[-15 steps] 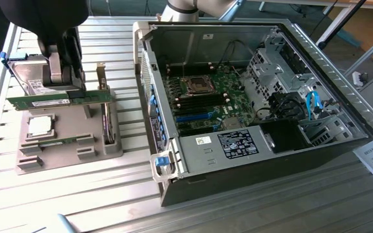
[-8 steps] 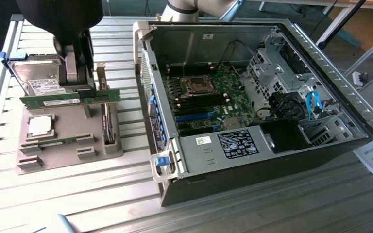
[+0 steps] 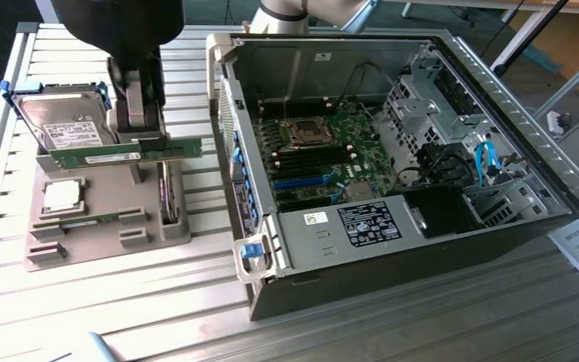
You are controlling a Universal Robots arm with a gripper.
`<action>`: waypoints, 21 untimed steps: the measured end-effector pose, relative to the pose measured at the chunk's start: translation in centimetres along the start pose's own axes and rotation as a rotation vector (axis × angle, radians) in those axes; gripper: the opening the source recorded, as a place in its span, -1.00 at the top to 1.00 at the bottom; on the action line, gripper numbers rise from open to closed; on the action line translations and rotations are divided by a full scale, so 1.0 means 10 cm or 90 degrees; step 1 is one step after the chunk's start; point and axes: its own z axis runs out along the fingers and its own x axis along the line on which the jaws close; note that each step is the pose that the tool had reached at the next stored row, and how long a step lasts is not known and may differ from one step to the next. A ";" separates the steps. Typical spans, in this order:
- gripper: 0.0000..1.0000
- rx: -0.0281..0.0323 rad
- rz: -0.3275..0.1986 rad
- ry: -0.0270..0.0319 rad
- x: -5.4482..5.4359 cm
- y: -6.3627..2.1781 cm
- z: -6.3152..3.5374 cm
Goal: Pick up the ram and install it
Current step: 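Pick up the ram and move it above insertion slot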
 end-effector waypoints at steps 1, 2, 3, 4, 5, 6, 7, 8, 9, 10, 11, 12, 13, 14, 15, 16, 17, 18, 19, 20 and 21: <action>0.76 0.0000 0.000 0.0000 0.00 -0.017 0.000; 0.76 0.0000 0.000 0.0000 0.00 -0.029 -0.001; 0.76 0.0000 0.000 0.0000 0.00 -0.054 0.000; 0.76 -0.0001 0.000 0.0000 0.00 -0.075 -0.001; 0.76 0.0000 0.000 0.0000 0.00 -0.090 -0.001; 0.76 0.0000 0.000 0.0000 0.01 -0.104 -0.001; 0.76 -0.0001 0.000 0.0001 0.01 -0.119 -0.001; 0.76 0.0000 0.000 0.0000 0.01 -0.136 -0.001; 0.76 -0.0001 0.000 0.0000 0.01 -0.153 -0.001; 0.76 0.0000 0.000 0.0000 0.01 -0.168 -0.001; 0.76 0.0000 0.000 0.0000 0.01 -0.193 -0.001; 0.76 0.0000 0.000 0.0001 0.01 -0.220 -0.001; 0.76 0.0000 0.000 0.0000 0.01 -0.239 0.000; 0.76 0.0000 0.000 0.0000 0.01 -0.255 -0.001; 0.76 0.0000 0.000 0.0000 0.01 -0.274 -0.001; 0.76 -0.0001 0.000 0.0001 0.02 -0.290 -0.001; 0.76 0.0000 0.000 0.0000 0.02 -0.303 -0.001; 0.76 0.0000 0.000 0.0000 0.02 -0.325 -0.001; 0.76 -0.0001 0.000 0.0000 0.02 -0.358 -0.001; 0.76 0.0000 0.000 0.0000 0.02 -0.376 -0.001; 0.76 0.0000 0.000 0.0000 0.02 -0.390 -0.001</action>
